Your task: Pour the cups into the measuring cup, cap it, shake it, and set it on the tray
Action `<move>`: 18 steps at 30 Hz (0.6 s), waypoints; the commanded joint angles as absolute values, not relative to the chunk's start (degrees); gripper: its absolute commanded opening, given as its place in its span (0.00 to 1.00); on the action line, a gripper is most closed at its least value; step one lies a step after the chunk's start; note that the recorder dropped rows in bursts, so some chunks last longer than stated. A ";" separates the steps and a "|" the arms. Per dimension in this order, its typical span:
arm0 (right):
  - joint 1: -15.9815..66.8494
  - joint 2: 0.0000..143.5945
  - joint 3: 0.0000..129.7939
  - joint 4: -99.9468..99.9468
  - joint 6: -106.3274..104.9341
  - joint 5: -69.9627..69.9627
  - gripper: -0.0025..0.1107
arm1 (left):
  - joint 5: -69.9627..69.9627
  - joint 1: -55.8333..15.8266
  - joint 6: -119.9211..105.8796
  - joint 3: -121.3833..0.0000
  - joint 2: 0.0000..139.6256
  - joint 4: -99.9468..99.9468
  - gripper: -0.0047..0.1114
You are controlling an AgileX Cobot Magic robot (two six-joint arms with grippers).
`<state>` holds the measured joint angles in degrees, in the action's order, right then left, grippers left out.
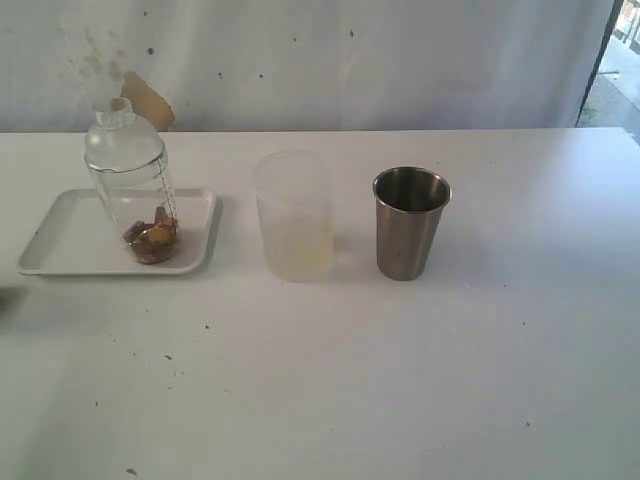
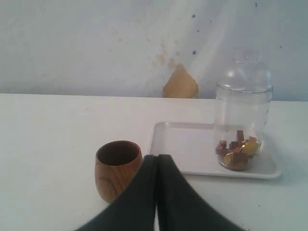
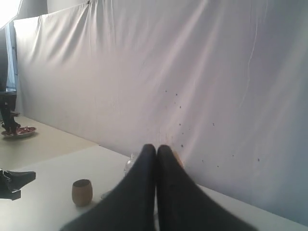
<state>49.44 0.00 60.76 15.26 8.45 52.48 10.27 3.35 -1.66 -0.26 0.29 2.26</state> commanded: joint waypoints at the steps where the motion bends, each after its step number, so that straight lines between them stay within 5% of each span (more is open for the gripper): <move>1: 46.08 0.00 60.47 14.93 7.79 52.78 0.02 | 10.02 3.34 -1.55 0.00 0.00 2.52 0.05; 8: 32.58 0.00 55.62 7.82 7.79 51.75 0.02 | 10.02 3.34 -1.55 0.00 0.00 2.52 0.05; 18: 17.64 0.00 38.20 7.50 7.59 17.85 0.02 | 10.02 3.34 -1.55 0.00 0.00 2.52 0.05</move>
<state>21.13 0.09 42.49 7.62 8.39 27.41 10.27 3.35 -1.66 -0.26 0.29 2.26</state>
